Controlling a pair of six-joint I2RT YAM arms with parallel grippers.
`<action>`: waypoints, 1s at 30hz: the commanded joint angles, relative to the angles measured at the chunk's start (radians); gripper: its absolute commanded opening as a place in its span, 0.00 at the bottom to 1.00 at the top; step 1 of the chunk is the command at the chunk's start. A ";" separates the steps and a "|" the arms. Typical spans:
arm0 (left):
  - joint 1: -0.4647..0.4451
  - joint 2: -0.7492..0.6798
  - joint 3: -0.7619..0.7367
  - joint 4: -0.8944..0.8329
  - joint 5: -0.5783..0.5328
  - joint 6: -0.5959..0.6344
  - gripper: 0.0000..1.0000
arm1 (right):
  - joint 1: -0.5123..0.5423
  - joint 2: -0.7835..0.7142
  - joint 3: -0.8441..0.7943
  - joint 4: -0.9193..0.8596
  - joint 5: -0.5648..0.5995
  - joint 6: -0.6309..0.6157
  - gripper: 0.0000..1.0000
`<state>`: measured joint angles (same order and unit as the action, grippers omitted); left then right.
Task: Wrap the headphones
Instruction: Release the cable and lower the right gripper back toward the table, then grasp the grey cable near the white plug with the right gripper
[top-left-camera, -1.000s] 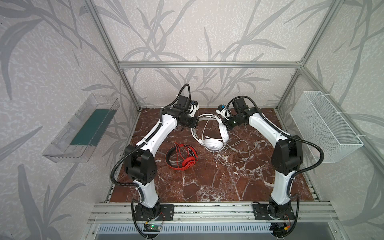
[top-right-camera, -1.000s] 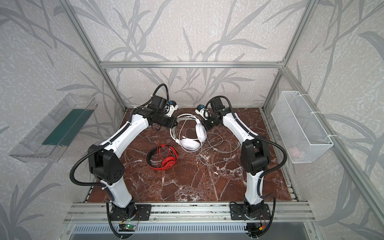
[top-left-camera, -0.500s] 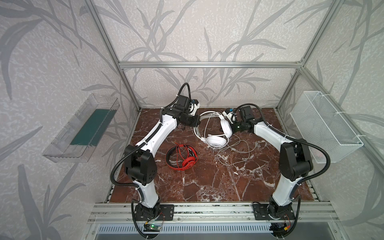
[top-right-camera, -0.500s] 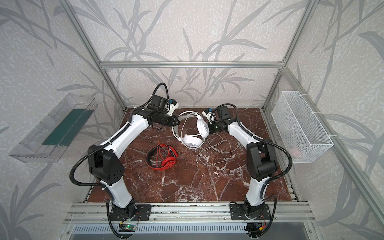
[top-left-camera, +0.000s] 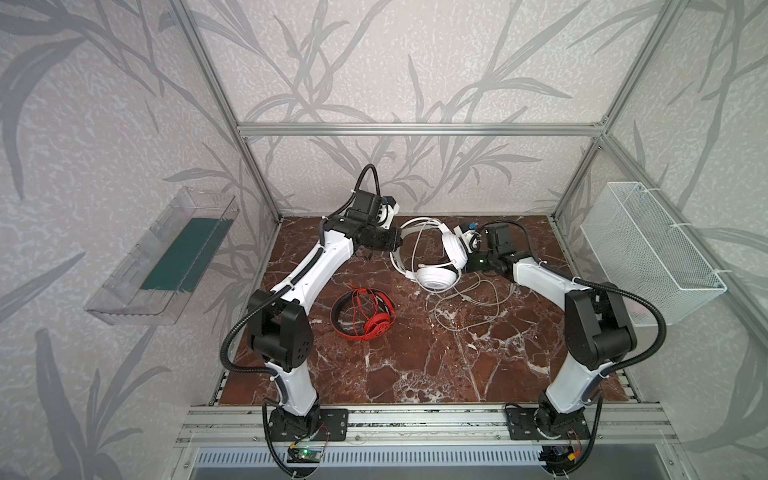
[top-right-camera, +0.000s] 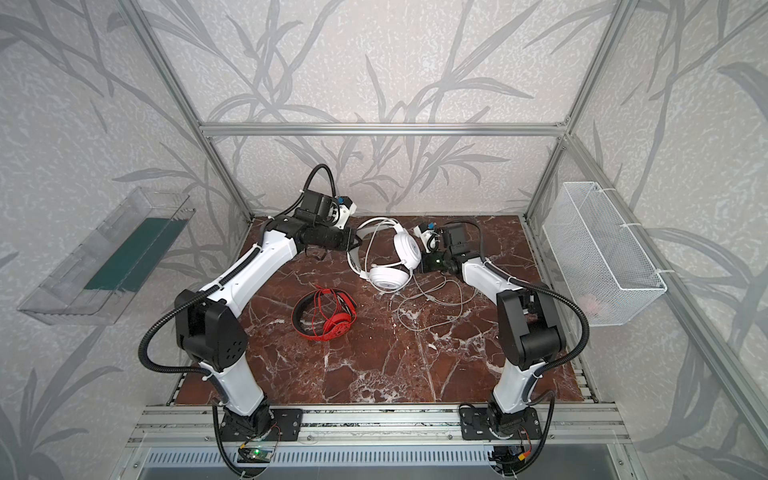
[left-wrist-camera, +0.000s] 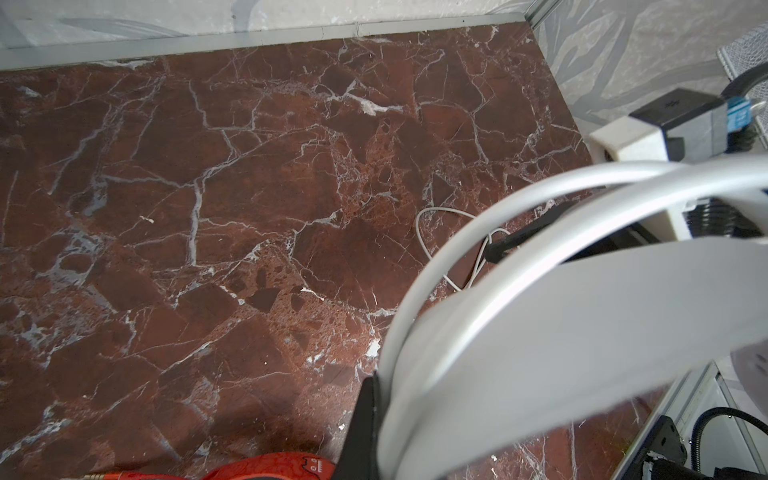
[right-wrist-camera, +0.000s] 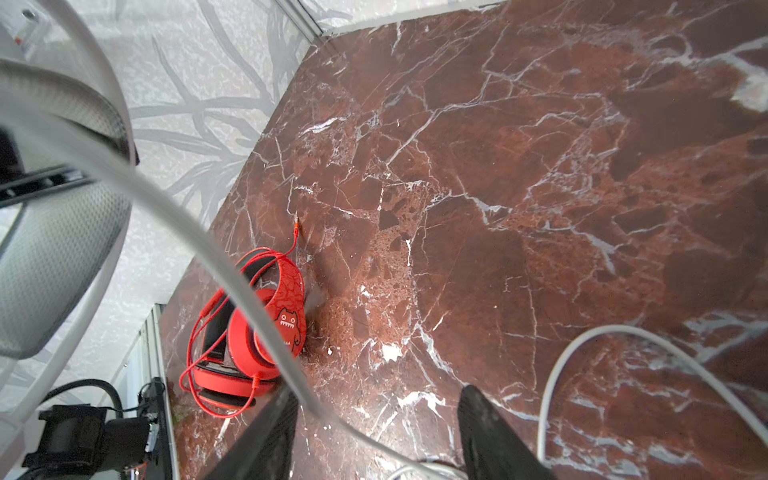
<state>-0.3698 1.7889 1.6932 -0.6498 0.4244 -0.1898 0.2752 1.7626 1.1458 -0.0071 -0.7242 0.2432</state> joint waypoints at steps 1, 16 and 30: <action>0.006 -0.048 0.003 0.077 0.058 -0.051 0.00 | -0.004 -0.042 -0.084 0.179 -0.013 0.129 0.63; 0.006 -0.066 -0.007 0.133 0.077 -0.117 0.00 | 0.027 0.062 -0.207 0.476 0.064 0.271 0.65; 0.007 -0.097 0.006 0.100 0.077 -0.111 0.00 | 0.052 0.077 -0.212 0.465 0.189 0.129 0.65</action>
<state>-0.3653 1.7535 1.6859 -0.5678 0.4625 -0.2882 0.3294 1.8824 0.9394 0.4690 -0.5919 0.4603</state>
